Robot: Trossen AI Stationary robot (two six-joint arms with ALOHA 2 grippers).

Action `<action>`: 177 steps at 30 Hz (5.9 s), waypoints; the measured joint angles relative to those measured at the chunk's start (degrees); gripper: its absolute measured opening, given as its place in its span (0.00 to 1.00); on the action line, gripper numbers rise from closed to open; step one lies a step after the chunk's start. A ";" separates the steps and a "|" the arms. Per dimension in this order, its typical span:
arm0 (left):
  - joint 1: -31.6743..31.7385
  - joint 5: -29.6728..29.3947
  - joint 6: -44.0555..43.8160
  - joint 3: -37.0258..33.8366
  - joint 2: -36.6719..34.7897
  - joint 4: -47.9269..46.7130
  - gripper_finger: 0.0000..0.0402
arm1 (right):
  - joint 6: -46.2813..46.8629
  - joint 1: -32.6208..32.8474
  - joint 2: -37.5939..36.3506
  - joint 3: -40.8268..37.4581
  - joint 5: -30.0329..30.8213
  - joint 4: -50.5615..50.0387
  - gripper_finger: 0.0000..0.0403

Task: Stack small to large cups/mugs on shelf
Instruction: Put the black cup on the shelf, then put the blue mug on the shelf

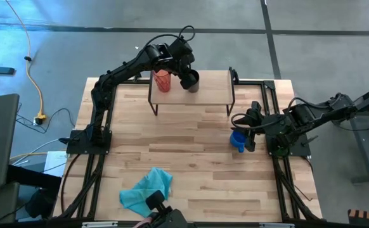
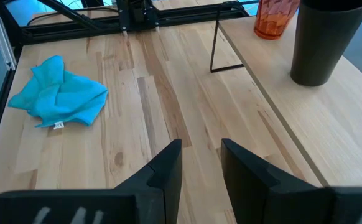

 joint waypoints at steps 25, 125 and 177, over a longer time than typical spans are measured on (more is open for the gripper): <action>0.00 1.11 0.09 0.00 -0.02 -0.25 0.04 | 0.20 0.02 0.00 0.00 -0.01 0.02 0.26; 0.37 -7.30 -0.61 0.00 -0.76 -0.04 0.34 | 2.38 0.02 0.92 0.00 0.00 1.54 0.26; -7.23 38.20 10.93 0.00 -28.29 -17.31 0.34 | 29.49 13.54 -6.27 0.00 10.07 -25.79 0.26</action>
